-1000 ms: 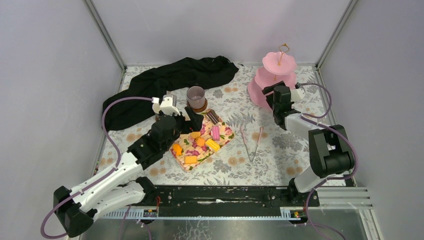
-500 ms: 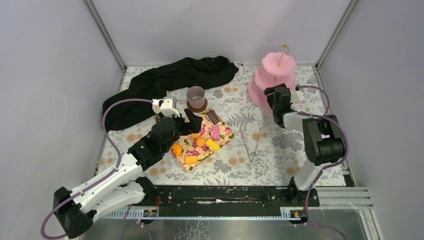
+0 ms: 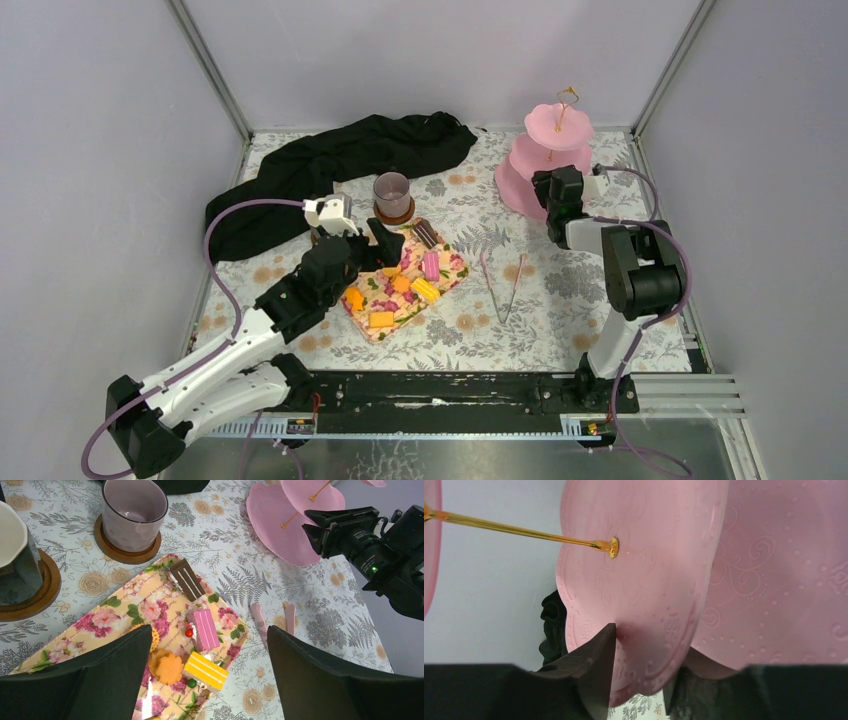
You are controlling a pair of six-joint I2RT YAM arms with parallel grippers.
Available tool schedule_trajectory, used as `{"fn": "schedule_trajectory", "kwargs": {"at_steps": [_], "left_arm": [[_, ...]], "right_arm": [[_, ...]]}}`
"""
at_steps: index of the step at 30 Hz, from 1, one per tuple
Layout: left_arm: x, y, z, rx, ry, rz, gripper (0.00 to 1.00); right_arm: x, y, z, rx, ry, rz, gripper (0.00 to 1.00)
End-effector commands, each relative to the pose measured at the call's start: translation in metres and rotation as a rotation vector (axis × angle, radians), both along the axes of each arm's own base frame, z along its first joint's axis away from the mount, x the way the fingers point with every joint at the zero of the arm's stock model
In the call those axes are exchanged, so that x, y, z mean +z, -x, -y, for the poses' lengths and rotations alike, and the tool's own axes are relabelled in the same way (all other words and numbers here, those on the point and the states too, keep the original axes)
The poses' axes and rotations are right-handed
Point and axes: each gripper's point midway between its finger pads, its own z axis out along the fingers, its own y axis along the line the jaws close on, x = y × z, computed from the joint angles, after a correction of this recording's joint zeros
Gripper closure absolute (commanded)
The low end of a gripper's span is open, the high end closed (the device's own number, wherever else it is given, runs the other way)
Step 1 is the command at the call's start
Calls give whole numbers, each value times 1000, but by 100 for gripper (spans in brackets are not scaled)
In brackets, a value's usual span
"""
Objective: Serve the afternoon tea
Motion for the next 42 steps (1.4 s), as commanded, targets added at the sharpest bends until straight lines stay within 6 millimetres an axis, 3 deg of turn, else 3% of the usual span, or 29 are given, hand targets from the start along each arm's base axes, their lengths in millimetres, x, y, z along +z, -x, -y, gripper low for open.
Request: {"fn": "schedule_trajectory", "kwargs": {"at_steps": [1,6,10,22,25,32,42], "left_arm": [[12,-7,-2,25,26,55,9],[13,-8,-4,34,26,57,9],[13,-10,-5,42,29,57,9],[22,-14,-13,60,57,83,9],[23,-15,-15,66,62,88,9],[23,-17,-17,74,63,97,10],[24,-18,-21,88,56,105,11]], "right_arm": [[26,-20,-2,1,-34,88,63],[27,-22,-7,32,-37,81,89],[31,-15,-12,64,-41,69,99],[36,27,-35,154,-207,93,100],[48,35,-42,178,-228,119,100],[61,48,-61,263,-289,151,100],[63,58,-102,384,-366,158,100]]}}
